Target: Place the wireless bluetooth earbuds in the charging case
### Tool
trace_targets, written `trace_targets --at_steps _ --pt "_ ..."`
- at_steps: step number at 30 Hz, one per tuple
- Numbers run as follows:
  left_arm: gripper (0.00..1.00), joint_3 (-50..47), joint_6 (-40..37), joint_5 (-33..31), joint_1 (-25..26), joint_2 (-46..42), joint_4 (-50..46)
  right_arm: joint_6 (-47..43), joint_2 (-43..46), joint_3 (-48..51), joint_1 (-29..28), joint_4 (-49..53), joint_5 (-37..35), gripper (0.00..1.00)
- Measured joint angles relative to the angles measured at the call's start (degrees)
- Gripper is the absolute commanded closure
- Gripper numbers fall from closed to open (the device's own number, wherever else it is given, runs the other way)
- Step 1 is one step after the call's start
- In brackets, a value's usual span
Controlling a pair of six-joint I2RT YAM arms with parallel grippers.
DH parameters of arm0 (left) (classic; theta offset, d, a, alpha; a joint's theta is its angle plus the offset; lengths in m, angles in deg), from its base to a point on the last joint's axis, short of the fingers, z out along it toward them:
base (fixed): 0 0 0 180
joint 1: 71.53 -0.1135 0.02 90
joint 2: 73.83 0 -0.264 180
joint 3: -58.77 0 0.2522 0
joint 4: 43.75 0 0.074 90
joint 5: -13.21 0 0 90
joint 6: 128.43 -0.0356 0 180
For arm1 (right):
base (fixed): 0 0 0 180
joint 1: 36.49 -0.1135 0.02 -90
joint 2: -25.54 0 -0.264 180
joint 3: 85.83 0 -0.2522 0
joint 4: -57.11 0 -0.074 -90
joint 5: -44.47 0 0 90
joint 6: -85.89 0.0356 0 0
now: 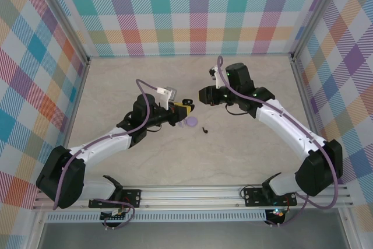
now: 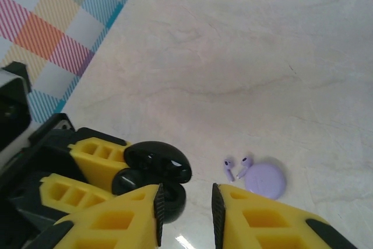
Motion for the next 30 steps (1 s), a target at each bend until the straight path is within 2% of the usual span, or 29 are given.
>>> trace_targets --at_steps 3,7,14,22,30 --pt "0.98 -0.15 -0.24 -0.31 0.00 -0.02 0.11 0.00 0.85 0.00 -0.28 0.15 -1.55 0.69" --pt "0.98 -0.33 -1.73 -3.19 0.00 -1.36 -1.16 -0.02 0.37 -0.09 -0.37 3.02 -7.13 0.63" --pt "0.98 -0.33 -4.31 -7.23 0.00 -5.38 -7.28 1.79 -4.33 -0.24 0.76 10.16 -15.21 0.55" --pt "0.98 -0.33 -6.86 -9.64 0.00 -11.80 -12.68 7.08 -7.78 5.33 0.94 14.75 -11.34 0.53" --pt "0.97 -0.33 -7.78 -9.73 0.00 -13.62 -15.43 13.60 -10.40 12.61 -2.21 17.27 -8.72 0.53"
